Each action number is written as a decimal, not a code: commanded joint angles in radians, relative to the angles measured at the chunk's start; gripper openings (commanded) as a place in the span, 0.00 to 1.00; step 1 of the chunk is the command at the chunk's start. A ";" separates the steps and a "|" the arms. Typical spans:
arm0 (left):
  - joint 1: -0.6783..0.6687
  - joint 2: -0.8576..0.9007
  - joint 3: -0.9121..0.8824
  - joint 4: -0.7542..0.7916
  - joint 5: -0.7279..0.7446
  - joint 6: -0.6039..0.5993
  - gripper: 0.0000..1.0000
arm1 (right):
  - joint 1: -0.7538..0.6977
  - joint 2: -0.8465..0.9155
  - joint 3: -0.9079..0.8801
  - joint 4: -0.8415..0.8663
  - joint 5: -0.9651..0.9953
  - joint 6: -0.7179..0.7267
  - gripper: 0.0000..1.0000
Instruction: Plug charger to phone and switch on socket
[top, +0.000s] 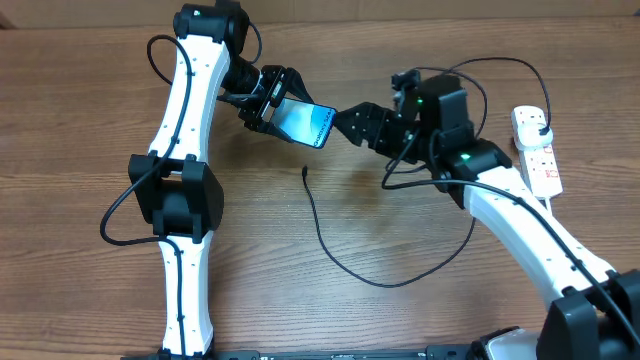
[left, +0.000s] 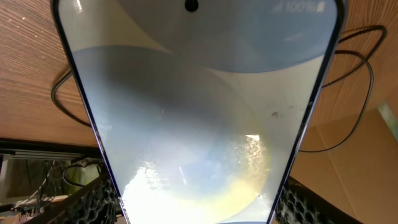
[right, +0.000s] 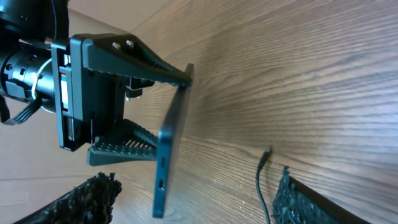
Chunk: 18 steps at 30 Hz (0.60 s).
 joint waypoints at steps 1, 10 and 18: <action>-0.019 -0.005 -0.002 -0.003 0.012 -0.018 0.07 | 0.031 0.014 0.058 0.008 0.066 0.024 0.81; -0.043 -0.005 -0.001 -0.003 0.012 -0.018 0.07 | 0.081 0.040 0.068 0.010 0.109 0.061 0.73; -0.068 -0.005 -0.001 -0.003 0.012 -0.018 0.08 | 0.082 0.078 0.068 -0.002 0.080 0.080 0.69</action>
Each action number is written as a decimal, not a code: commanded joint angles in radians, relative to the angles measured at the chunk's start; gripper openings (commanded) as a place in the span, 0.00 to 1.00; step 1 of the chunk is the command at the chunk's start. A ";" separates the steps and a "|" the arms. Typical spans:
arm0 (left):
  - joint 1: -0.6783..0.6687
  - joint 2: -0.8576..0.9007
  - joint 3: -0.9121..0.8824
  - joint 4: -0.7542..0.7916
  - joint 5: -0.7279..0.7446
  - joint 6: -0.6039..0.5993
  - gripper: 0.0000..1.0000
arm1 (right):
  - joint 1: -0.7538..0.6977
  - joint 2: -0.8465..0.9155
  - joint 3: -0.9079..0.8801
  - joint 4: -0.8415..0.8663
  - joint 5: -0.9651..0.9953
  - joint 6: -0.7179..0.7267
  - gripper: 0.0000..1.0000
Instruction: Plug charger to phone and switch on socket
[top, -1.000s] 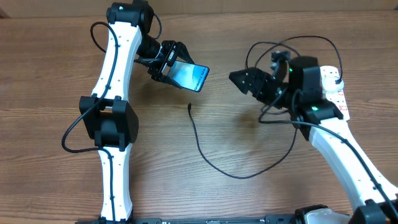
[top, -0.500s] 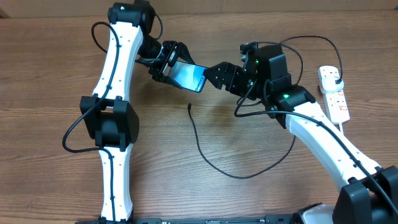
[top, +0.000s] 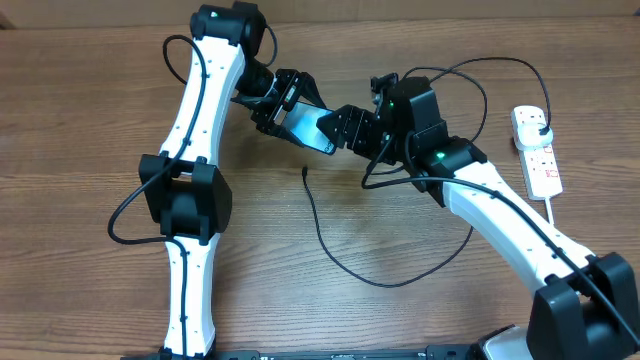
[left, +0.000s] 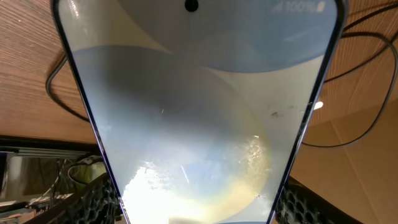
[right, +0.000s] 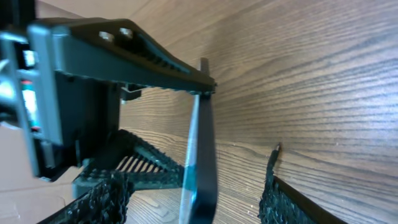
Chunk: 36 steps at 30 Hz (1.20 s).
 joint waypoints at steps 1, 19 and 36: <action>-0.018 -0.005 -0.001 -0.003 0.012 -0.018 0.09 | 0.001 0.022 0.034 0.002 -0.008 0.009 0.68; -0.024 -0.005 -0.001 -0.003 0.013 -0.017 0.08 | 0.030 0.105 0.034 0.066 0.003 0.035 0.48; -0.027 -0.005 -0.002 -0.003 0.013 -0.017 0.09 | 0.034 0.112 0.034 0.116 0.000 0.043 0.37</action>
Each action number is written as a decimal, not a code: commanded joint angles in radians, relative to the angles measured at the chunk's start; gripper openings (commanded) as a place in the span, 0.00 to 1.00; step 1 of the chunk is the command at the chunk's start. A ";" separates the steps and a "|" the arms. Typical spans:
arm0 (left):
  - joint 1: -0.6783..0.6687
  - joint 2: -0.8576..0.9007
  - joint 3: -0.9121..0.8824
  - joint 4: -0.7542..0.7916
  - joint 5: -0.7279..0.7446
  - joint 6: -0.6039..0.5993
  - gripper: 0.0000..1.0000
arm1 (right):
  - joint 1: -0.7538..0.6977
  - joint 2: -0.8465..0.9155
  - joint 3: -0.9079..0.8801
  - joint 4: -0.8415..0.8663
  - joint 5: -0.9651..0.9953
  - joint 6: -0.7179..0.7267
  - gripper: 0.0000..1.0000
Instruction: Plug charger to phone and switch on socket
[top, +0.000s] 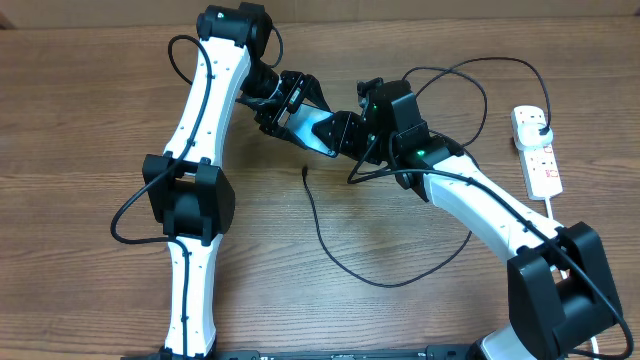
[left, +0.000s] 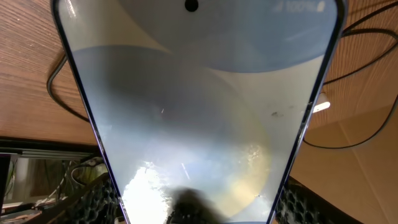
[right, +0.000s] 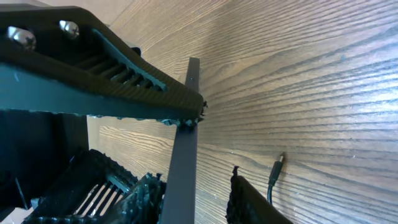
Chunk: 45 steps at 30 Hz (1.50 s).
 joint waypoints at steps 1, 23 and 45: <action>-0.008 -0.005 -0.001 -0.003 0.027 -0.017 0.09 | 0.006 -0.002 0.033 0.011 -0.005 0.024 0.37; -0.008 -0.005 -0.002 -0.003 0.027 -0.017 0.10 | 0.005 -0.002 0.033 0.060 -0.084 0.049 0.18; -0.008 -0.005 -0.001 -0.003 0.027 -0.017 0.35 | 0.000 -0.002 0.033 0.185 -0.157 0.185 0.04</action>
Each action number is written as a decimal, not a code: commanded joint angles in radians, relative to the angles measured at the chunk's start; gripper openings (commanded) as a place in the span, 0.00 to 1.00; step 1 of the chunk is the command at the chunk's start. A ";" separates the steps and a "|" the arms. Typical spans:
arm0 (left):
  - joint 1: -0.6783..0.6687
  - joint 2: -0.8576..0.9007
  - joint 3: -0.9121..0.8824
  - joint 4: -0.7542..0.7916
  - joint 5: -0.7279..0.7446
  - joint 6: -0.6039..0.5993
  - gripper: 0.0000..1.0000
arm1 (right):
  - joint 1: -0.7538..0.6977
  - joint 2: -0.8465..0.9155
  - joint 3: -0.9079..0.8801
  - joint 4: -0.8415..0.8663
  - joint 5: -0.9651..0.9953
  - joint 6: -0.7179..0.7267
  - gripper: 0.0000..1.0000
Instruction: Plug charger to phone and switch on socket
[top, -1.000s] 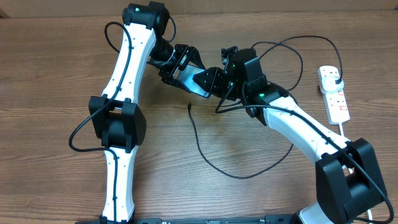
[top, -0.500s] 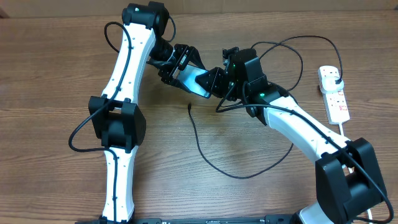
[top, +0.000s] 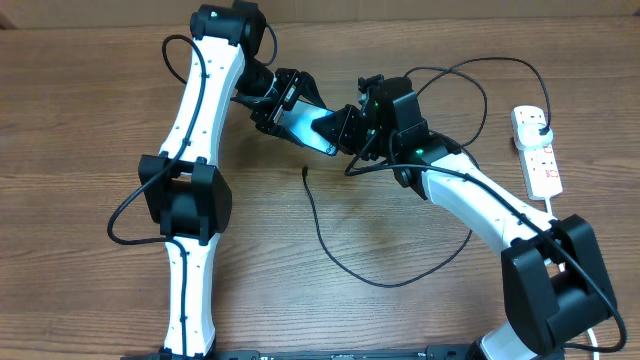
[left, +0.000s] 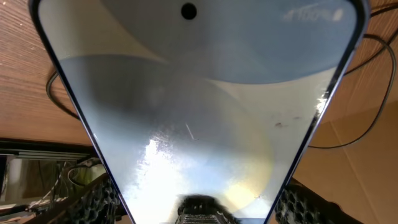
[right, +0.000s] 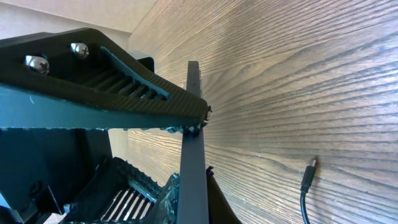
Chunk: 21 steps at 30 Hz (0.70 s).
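The phone (top: 308, 124), screen lit, is held above the table by both grippers. My left gripper (top: 284, 106) is shut across its width, and its screen (left: 199, 106) fills the left wrist view between the left fingers (left: 99, 200). My right gripper (top: 341, 129) is shut on the phone's near end, its fingers (right: 166, 198) pressed to both faces of the edge-on phone (right: 194, 143). The black charger cable's loose plug (top: 304, 172) lies on the wood below the phone and shows as the plug (right: 309, 173) in the right wrist view. The white socket strip (top: 537, 150) lies at the far right.
The black cable (top: 380, 283) loops across the wooden table (top: 90, 120) from the plug towards the strip. Arm cables arch over the right arm near the back edge. The left arm's base link (top: 180, 200) stands at the middle left.
My right gripper's fingers, then astride the phone's end with a gap, are now pressed onto it. The phone sits a little differently in the left wrist view. The plug lies where it did.
My left gripper held the phone above the table while my right gripper stood open a short way from its end. The right gripper then came closer, stood with its fingers either side of the phone's end, and is now shut on it. The cable has not moved.
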 joint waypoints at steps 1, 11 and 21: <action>-0.027 -0.004 -0.002 -0.006 0.021 -0.016 0.38 | 0.006 -0.030 0.034 0.072 -0.088 0.043 0.04; -0.027 -0.004 -0.002 -0.005 0.021 -0.016 1.00 | -0.005 -0.030 0.034 0.061 -0.091 0.057 0.04; -0.023 -0.004 -0.002 0.047 -0.085 0.000 1.00 | -0.053 -0.030 0.034 -0.077 -0.066 0.056 0.04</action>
